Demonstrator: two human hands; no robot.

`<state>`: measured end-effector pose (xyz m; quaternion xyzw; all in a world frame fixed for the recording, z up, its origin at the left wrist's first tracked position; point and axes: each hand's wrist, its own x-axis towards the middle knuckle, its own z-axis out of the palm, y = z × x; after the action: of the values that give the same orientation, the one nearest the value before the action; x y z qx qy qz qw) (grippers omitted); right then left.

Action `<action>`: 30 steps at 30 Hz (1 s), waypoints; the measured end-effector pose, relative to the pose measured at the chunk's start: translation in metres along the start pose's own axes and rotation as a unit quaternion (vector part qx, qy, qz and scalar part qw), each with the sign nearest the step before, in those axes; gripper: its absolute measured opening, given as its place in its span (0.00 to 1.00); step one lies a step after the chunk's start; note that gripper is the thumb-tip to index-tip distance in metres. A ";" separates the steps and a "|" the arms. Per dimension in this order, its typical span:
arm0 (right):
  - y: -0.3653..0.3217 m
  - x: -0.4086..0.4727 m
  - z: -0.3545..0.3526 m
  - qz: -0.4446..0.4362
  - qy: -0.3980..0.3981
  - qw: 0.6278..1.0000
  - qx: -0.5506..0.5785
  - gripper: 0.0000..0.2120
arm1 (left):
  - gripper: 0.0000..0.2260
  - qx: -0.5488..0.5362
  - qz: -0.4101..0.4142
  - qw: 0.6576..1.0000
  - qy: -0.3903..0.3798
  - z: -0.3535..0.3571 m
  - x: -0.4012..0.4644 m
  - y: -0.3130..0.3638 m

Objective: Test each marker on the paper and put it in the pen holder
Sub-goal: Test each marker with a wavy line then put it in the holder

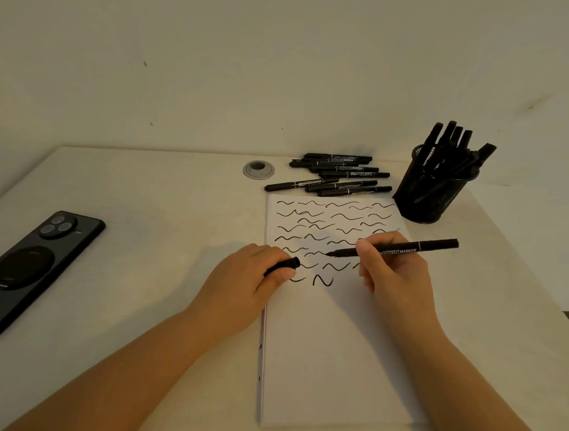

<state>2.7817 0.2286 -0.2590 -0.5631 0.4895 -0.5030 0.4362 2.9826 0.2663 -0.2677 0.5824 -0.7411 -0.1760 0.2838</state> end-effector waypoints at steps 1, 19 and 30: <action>-0.002 0.000 -0.001 0.006 -0.011 1.000 0.024 0.10 | 0.09 0.002 0.003 1.000 -0.002 0.000 0.000 0.001; -0.007 -0.007 0.005 0.018 -0.154 0.983 0.098 0.15 | 0.10 0.009 0.044 0.998 -0.034 -0.001 0.000 0.011; -0.006 -0.011 0.011 0.000 -0.187 0.978 0.092 0.05 | 0.15 -0.065 0.043 0.997 -0.003 0.001 -0.004 0.017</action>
<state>2.7927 0.2405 -0.2563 -0.6048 0.3503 -0.4316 0.5703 2.9698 0.2745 -0.2599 0.5301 -0.7533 -0.2130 0.3258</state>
